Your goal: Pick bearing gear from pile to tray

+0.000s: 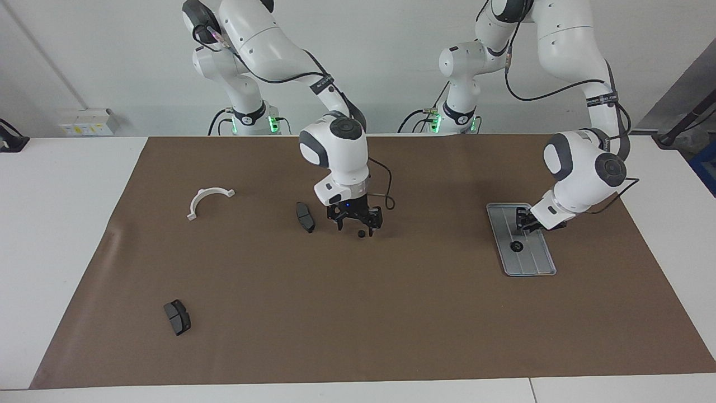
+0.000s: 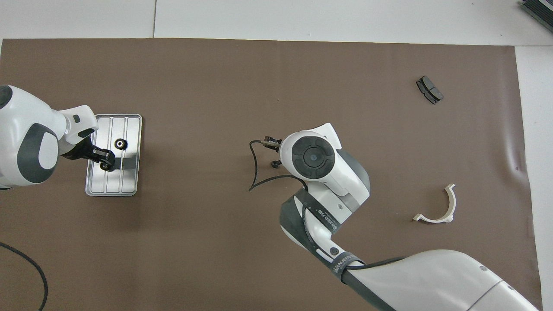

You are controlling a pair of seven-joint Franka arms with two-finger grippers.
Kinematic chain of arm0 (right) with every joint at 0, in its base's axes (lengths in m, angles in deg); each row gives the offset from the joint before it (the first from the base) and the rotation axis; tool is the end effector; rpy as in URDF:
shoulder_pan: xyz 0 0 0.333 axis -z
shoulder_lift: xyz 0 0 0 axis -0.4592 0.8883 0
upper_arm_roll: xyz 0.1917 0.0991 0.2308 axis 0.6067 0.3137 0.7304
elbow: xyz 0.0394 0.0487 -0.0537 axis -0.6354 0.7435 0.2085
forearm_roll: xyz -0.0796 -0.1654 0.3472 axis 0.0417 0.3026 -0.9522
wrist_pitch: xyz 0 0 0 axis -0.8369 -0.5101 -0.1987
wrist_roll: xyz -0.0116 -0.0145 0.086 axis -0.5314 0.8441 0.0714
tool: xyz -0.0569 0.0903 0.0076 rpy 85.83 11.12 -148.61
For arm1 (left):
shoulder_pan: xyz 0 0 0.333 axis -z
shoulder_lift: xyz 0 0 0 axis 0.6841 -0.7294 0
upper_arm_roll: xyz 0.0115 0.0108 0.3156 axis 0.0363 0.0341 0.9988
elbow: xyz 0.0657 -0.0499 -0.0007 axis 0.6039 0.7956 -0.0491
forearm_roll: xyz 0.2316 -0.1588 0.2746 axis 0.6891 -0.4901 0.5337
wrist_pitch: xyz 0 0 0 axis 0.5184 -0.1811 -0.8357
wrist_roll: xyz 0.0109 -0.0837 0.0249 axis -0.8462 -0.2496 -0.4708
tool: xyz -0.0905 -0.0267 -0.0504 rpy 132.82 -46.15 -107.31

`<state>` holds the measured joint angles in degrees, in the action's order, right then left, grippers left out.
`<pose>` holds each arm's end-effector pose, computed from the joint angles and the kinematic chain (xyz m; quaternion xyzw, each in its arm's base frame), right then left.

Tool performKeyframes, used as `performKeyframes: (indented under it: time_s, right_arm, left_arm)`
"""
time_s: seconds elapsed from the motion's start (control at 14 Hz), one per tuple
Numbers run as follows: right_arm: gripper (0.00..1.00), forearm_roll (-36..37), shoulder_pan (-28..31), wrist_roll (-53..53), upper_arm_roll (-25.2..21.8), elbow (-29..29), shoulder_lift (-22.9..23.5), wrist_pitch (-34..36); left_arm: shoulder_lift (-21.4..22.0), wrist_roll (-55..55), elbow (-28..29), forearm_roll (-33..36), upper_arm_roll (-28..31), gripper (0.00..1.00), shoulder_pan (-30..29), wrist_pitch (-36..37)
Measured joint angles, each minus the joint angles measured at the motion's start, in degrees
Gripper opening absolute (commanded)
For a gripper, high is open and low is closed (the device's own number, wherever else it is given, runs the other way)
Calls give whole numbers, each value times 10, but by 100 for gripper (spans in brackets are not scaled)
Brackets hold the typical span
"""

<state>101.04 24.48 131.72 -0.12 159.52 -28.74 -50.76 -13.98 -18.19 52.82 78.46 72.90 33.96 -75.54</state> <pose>0.6083 0.2067 0.4263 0.9837 -0.1081 0.1431 0.0159 0.6016 0.0220 0.3320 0.9881 -0.1419 -0.0541 0.0243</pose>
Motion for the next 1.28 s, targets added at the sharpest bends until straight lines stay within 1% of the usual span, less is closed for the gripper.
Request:
performKeyframes:
  time_s: [0.14, 0.36, 0.5, 0.64, 0.78, 0.93, 1.07, 1.21, 1.28]
  right_arm:
    - [100, 0, 30, -38, 0, 0, -16, 11]
    - [100, -2, 58, -67, 1, 0, -36, 28]
    - [100, -20, 66, -71, 1, 0, -50, 39]
    - [100, -48, 73, -103, 1, -2, -69, 66]
    - [100, -66, 87, -136, 0, -5, -88, 94]
    - [100, -78, 97, -162, -2, -10, -101, 121]
    - [100, -80, 96, -179, -15, -13, -112, 146]
    - [100, -101, 86, -216, -47, -17, -130, 178]
    - [100, -111, 72, -235, -74, -19, -140, 195]
  left_arm:
    - [0, -83, -27, -2, -2, 96, 35, 0]
    - [-4, -258, -50, -2, -4, 96, 126, 1]
    - [-15, -367, -59, -2, -4, 94, 187, 0]
    - [-34, -458, -76, -2, -4, 92, 240, -9]
    - [-49, -518, -87, -2, -4, 91, 277, -30]
    - [-57, -558, -91, -2, -3, 90, 300, -48]
    - [-65, -591, -92, -2, -3, 88, 318, -76]
    - [-71, -623, -92, -2, -3, 87, 340, -96]
    - [-74, -637, -92, -2, -3, 87, 350, -103]
